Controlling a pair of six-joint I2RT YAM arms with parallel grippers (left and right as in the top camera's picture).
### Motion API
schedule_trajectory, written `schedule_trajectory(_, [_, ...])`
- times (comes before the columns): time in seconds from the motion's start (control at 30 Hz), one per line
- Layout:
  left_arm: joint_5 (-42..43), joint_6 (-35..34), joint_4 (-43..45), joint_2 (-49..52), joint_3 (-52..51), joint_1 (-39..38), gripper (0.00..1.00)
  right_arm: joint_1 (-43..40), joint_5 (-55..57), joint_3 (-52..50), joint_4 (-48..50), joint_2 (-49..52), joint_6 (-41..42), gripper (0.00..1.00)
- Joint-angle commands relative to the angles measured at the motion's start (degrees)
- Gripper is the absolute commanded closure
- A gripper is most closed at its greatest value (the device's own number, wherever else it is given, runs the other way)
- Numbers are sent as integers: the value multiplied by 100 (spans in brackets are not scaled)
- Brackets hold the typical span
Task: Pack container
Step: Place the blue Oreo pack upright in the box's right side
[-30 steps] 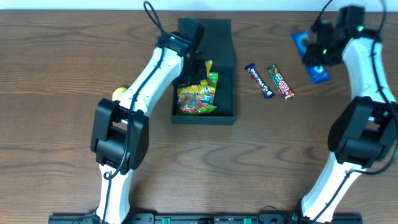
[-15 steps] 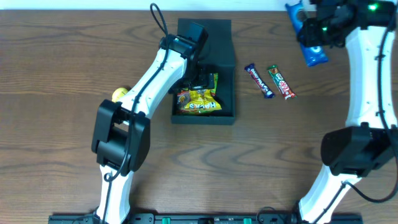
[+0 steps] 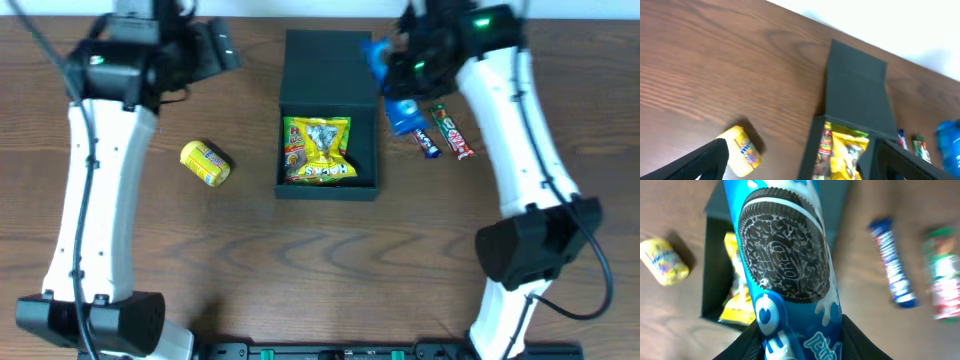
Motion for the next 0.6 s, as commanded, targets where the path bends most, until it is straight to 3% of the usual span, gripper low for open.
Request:
schedule_trajectory(0.0, [83, 125, -63, 125, -20, 166, 5, 313, 146, -437, 153, -87, 994, 81])
schedule_trajectory(0.2, [96, 256, -68, 125, -20, 216, 5, 826, 542, -1412, 776, -87, 2048, 84])
schedule_trajectory(0.37, [221, 369, -57, 125, -20, 216, 5, 984, 678, -1919, 1233, -87, 2286, 79])
schedule_trajectory(0.57, [232, 474, -57, 125, -20, 216, 5, 1045, 1102, -2041, 1252, -90, 2400, 45])
